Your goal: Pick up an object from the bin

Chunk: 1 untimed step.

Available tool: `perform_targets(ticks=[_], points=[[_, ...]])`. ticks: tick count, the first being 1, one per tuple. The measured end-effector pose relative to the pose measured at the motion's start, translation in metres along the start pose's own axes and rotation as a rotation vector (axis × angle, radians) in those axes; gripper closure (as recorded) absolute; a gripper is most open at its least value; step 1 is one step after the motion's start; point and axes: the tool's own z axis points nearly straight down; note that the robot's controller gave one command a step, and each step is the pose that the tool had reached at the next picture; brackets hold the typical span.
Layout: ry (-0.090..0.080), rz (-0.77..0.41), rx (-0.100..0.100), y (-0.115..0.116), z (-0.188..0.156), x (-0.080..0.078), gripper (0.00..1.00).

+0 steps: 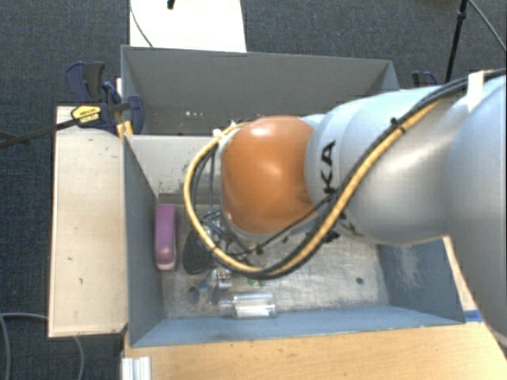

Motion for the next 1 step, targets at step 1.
perform_targets(ticks=[1], points=[[-0.005, -0.494, 0.001, -0.0062, 0.1176, -0.0494, 0.0]])
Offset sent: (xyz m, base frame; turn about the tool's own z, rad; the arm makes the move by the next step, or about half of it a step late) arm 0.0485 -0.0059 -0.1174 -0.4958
